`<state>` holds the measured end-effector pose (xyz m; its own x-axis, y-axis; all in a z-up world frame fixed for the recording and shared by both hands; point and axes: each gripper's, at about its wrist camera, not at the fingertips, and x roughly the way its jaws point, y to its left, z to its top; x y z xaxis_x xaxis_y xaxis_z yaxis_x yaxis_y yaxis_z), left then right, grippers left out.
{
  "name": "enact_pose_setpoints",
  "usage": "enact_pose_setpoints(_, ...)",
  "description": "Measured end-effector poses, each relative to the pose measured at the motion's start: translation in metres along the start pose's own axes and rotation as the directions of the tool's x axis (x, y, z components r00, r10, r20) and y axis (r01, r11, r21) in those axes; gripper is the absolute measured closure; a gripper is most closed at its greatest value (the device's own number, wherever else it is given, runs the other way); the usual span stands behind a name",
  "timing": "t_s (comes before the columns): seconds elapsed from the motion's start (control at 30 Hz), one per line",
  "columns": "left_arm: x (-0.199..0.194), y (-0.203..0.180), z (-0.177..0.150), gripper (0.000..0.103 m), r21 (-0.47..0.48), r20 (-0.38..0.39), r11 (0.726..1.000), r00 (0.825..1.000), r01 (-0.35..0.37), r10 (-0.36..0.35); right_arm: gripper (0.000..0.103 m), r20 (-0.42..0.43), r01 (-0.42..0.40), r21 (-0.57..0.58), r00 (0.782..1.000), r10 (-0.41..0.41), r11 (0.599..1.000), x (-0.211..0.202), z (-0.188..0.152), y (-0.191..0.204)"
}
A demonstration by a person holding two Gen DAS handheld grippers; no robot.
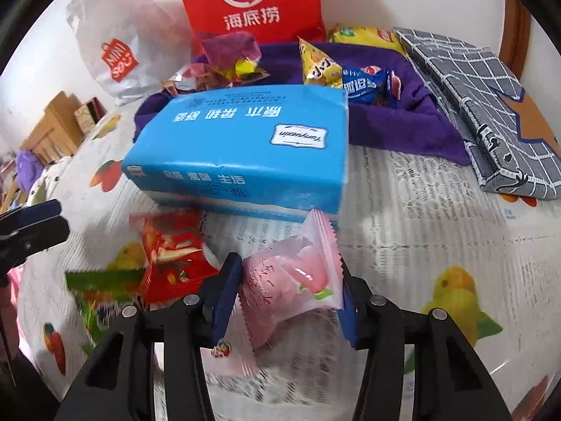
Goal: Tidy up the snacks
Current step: 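Grasp the red candy packet with the left tool while the right tool grasps the pink candy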
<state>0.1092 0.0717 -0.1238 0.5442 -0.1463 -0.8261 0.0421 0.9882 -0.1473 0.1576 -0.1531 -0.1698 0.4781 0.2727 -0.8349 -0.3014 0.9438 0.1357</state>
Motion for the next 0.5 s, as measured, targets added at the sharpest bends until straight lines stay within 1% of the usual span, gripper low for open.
enact_pose_setpoints(0.13,0.002,-0.007,0.000,0.020,-0.012,0.003,0.999,0.999,0.032,-0.032,0.061,0.027,0.016,0.037,0.999,-0.017,0.999,-0.012,-0.009,-0.018)
enact_pose_setpoints(0.27,0.005,-0.018,0.001,0.020,-0.019,-0.001,0.995,0.996,0.094,-0.094,0.062,0.064,0.074,0.081,0.995,-0.079,0.994,-0.020,-0.016,-0.036)
enact_pose_setpoints(0.37,0.005,-0.030,0.003,0.020,-0.007,-0.004,0.991,0.991,0.133,-0.133,0.062,0.077,0.054,0.104,0.995,-0.062,0.993,-0.022,-0.021,-0.047)
enact_pose_setpoints(0.5,0.013,-0.049,0.007,0.020,0.028,-0.026,0.992,0.992,0.125,-0.125,0.061,0.092,0.059,0.099,0.993,-0.068,0.993,-0.023,-0.023,-0.049)
